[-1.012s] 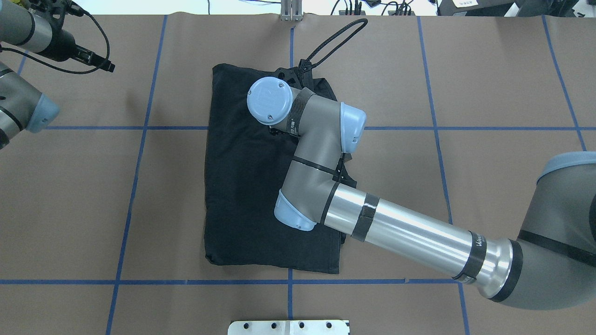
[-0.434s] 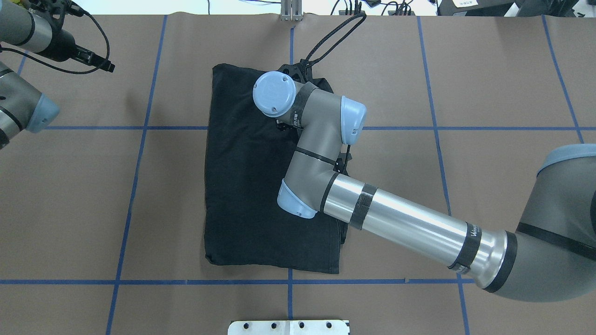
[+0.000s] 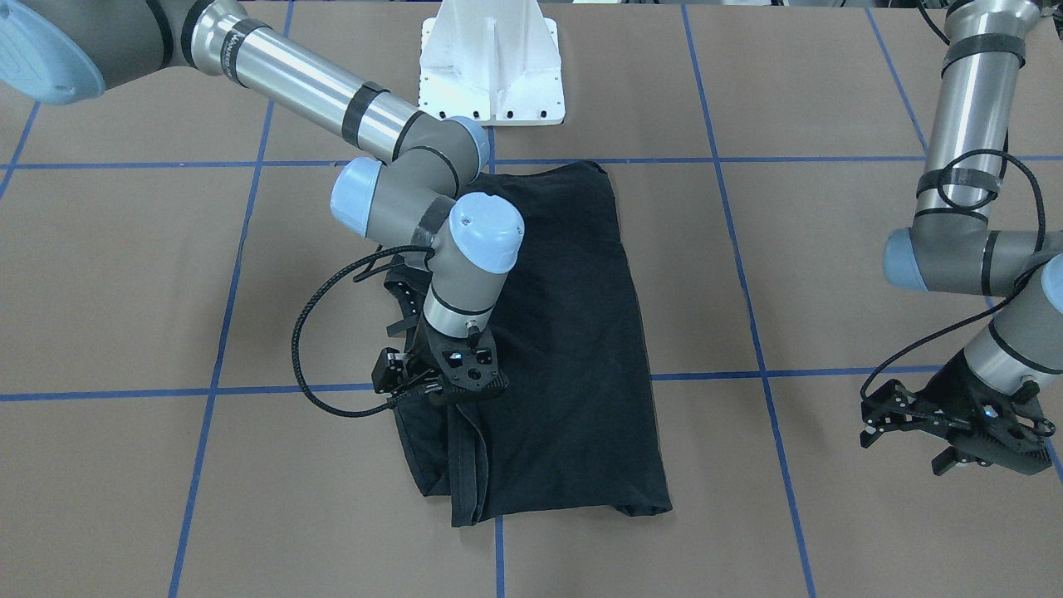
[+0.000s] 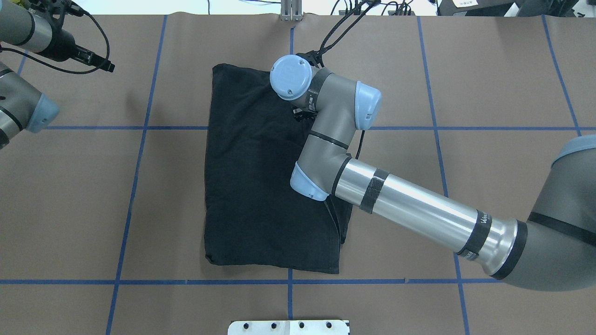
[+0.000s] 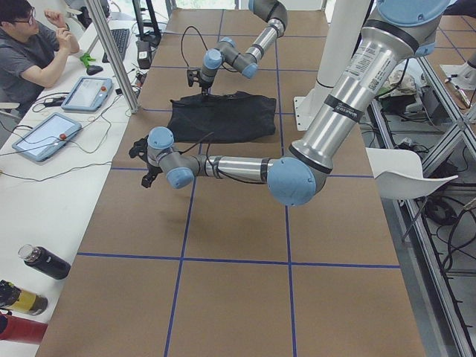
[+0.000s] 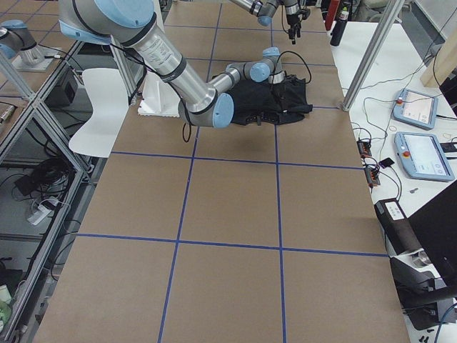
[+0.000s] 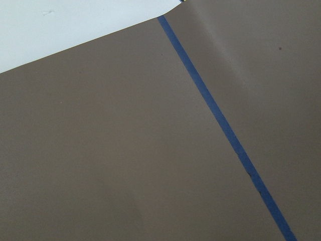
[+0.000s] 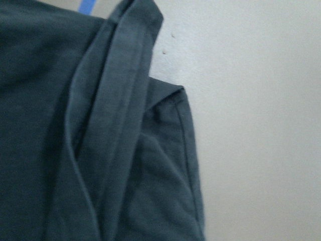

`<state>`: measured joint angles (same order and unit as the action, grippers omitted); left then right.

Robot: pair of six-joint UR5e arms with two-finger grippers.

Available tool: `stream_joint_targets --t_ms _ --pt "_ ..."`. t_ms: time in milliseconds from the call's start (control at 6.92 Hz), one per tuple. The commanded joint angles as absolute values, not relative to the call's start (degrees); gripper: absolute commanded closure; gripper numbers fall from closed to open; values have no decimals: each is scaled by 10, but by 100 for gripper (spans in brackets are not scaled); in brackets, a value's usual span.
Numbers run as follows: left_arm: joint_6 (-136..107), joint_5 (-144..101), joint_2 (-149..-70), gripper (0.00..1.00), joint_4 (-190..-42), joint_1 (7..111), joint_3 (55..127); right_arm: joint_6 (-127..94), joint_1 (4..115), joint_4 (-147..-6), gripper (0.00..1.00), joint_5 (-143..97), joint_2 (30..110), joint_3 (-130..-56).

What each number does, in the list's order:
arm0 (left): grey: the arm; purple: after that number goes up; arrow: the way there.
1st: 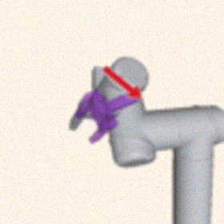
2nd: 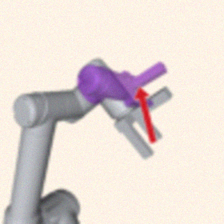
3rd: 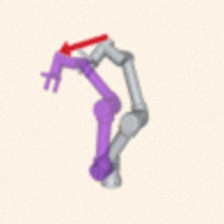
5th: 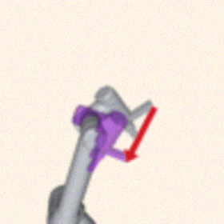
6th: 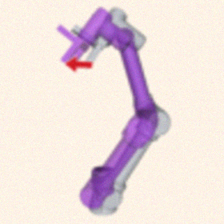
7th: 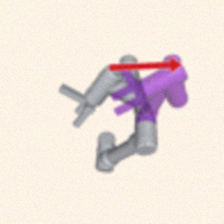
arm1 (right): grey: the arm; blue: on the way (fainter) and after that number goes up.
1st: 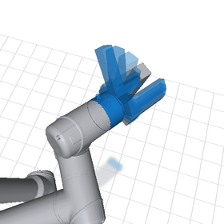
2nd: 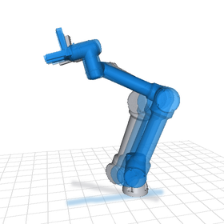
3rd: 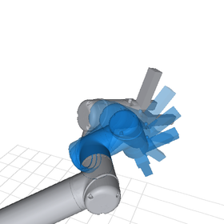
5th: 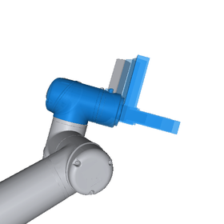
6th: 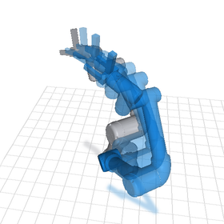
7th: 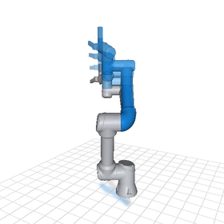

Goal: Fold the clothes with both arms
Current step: 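Raise the right gripper away from the shirt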

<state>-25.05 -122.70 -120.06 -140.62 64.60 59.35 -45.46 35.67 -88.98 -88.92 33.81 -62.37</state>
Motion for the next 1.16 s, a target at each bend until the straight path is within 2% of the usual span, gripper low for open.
stream_joint_targets --t_ms 0,289,578,723,1012 --pt "-250 -1227 -1201 0 -1406 646 593 -400 382 -894 0 -896 410 -682" --pt "-252 -1228 -1201 0 -1406 646 597 -395 400 -922 0 -935 411 -723" --pt "-314 -1228 -1187 0 -1406 645 639 -449 403 -918 0 -979 430 -784" --pt "-377 -1228 -1159 0 -1406 640 694 -499 396 -912 0 -990 466 -835" --pt "-514 -1218 -1078 0 -1407 566 825 -595 347 -912 0 -997 568 -988"
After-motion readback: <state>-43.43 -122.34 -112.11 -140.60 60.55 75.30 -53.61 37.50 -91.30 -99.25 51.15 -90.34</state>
